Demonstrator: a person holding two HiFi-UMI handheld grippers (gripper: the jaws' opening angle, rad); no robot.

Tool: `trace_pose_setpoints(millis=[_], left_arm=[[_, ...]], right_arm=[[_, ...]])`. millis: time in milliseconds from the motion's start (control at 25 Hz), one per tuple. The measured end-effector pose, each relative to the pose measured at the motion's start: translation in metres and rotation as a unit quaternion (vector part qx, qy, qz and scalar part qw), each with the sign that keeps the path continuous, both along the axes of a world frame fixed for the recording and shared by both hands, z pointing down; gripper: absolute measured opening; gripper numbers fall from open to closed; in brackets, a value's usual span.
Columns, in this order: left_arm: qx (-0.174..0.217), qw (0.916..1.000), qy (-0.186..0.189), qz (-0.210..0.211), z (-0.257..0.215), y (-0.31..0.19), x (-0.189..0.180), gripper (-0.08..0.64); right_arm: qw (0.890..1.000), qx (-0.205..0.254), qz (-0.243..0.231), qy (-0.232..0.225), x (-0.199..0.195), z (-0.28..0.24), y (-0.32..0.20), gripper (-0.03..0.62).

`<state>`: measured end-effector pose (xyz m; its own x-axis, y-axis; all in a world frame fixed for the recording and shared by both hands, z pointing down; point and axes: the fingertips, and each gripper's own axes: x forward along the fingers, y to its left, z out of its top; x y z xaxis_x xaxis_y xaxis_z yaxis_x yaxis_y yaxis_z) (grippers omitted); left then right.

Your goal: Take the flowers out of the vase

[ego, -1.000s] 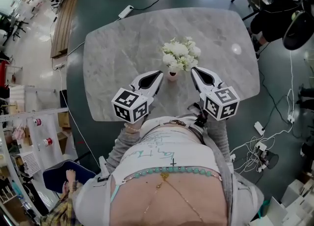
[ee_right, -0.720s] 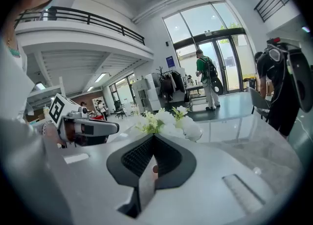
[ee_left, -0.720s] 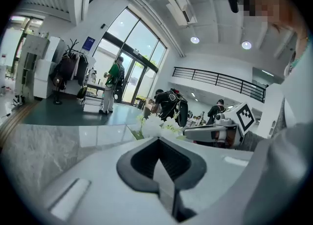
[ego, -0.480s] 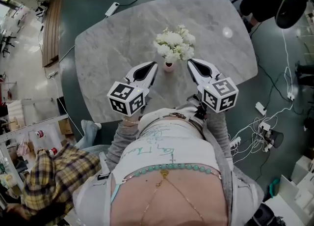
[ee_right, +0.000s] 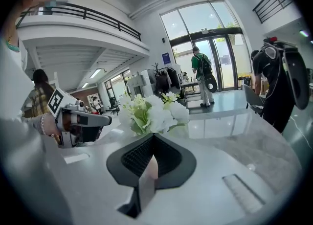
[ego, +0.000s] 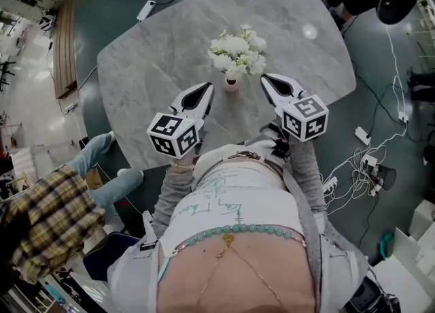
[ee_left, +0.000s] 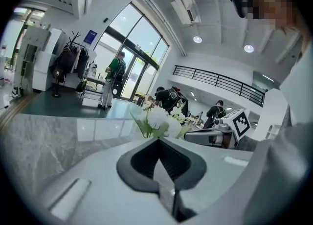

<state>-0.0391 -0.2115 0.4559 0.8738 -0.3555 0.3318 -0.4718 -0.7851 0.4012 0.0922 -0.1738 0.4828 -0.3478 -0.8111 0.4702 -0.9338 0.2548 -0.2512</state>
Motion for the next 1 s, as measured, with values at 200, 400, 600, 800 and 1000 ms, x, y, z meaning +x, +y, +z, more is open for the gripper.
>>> trace_pose_setpoints(millis=[200, 400, 600, 800, 1000], left_arm=[[-0.005, 1.0000, 0.001, -0.006, 0.002, 0.000, -0.001, 0.000], [-0.006, 0.9999, 0.003, -0.011, 0.006, 0.002, -0.005, 0.000], [-0.009, 0.9998, 0.004, -0.015, 0.006, -0.003, -0.006, 0.000], [-0.011, 0.9997, 0.006, -0.020, 0.005, -0.012, -0.006, 0.000], [-0.014, 0.9996, 0.005, -0.025, 0.007, -0.013, -0.012, 0.000]], right_arm=[[1.000, -0.009, -0.005, -0.001, -0.003, 0.018, -0.010, 0.026], [1.000, -0.014, -0.008, -0.014, -0.008, 0.028, -0.014, 0.026], [0.999, -0.026, -0.021, -0.020, -0.010, 0.033, -0.023, 0.026], [0.998, -0.039, -0.046, -0.016, -0.012, 0.041, -0.035, 0.026], [0.995, -0.061, -0.074, -0.019, -0.022, 0.053, -0.040, 0.026]])
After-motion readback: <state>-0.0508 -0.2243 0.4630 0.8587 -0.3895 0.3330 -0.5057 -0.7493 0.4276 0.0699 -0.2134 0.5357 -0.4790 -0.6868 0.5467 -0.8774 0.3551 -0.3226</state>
